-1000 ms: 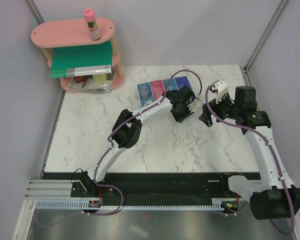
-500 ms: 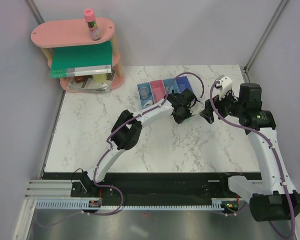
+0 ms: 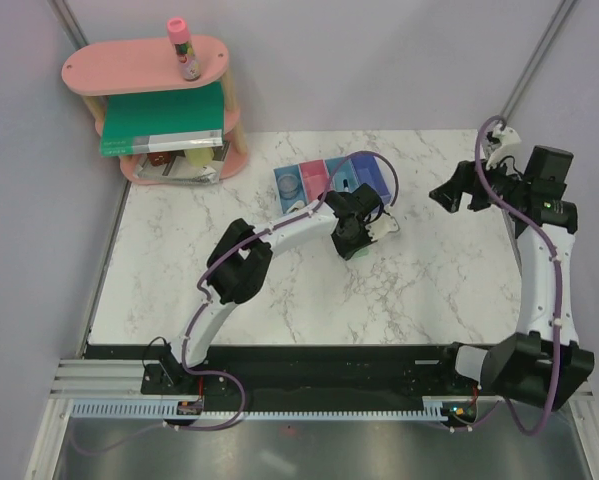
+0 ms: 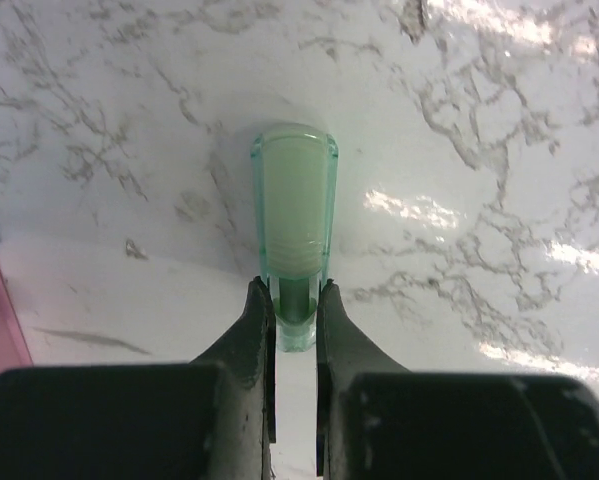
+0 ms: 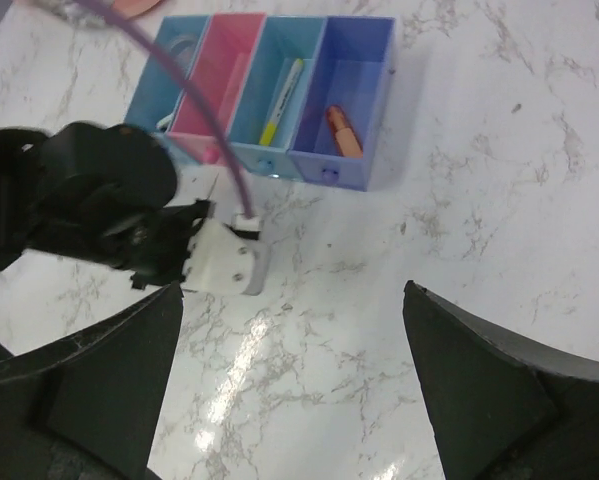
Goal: Sort the stationery into containers
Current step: Pick up the pen from the center of the board, then place the pen in the storage box, then move the storage box to the center of the board, then pick up the storage box from the drawer.
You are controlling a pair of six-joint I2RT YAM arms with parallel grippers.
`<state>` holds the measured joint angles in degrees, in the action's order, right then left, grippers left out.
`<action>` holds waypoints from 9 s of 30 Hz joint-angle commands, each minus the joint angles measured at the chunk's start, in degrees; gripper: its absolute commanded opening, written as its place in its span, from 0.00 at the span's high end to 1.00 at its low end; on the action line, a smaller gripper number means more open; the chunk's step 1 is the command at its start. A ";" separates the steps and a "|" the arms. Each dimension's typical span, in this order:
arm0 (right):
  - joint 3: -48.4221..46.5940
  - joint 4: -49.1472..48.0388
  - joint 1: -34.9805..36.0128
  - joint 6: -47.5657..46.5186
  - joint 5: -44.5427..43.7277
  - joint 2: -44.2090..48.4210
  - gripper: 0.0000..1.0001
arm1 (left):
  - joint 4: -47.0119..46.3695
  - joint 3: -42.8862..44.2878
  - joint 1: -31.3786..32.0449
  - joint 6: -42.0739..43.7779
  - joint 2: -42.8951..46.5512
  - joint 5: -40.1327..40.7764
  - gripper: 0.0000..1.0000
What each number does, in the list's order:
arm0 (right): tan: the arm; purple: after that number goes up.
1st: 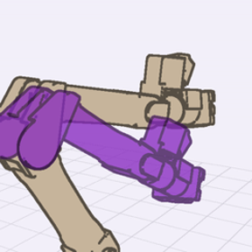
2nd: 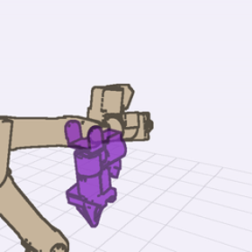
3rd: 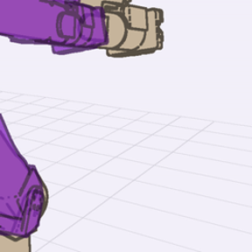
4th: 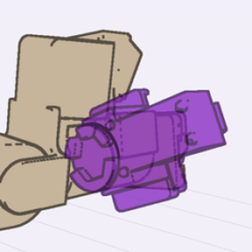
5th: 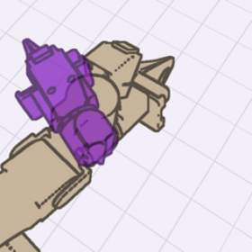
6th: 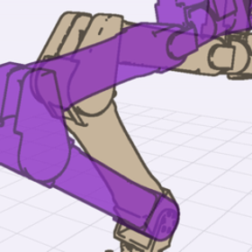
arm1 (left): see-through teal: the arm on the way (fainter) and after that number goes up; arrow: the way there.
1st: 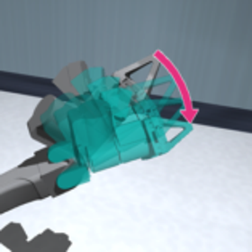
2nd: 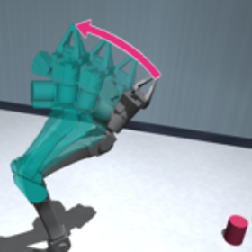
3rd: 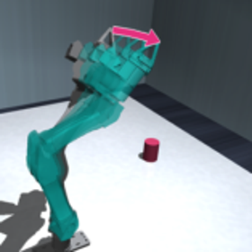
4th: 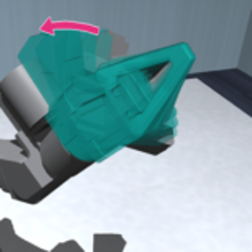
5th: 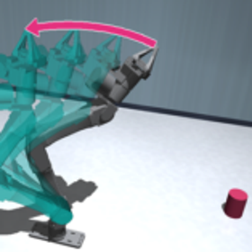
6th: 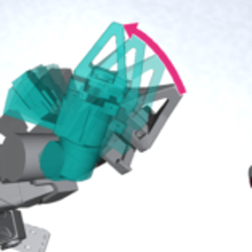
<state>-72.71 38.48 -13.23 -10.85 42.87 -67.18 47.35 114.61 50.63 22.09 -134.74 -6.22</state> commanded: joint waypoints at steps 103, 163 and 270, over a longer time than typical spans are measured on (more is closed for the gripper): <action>-9.91 27.35 18.59 -13.93 24.98 -33.02 0.92 | -28.63 -32.87 6.06 38.73 36.83 0.15 0.98; -20.20 -27.58 26.07 5.40 -37.86 -55.17 0.89 | -11.75 -23.03 -19.43 -6.53 31.38 2.96 0.07; -2.18 -10.00 37.93 -9.10 -41.02 -11.84 0.02 | -4.37 -3.28 -28.37 -3.81 44.22 12.10 0.00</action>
<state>-74.19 28.21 24.56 -17.37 3.92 -81.45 41.91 101.41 28.08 14.33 -86.28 -0.40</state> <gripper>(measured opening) 0.981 0.993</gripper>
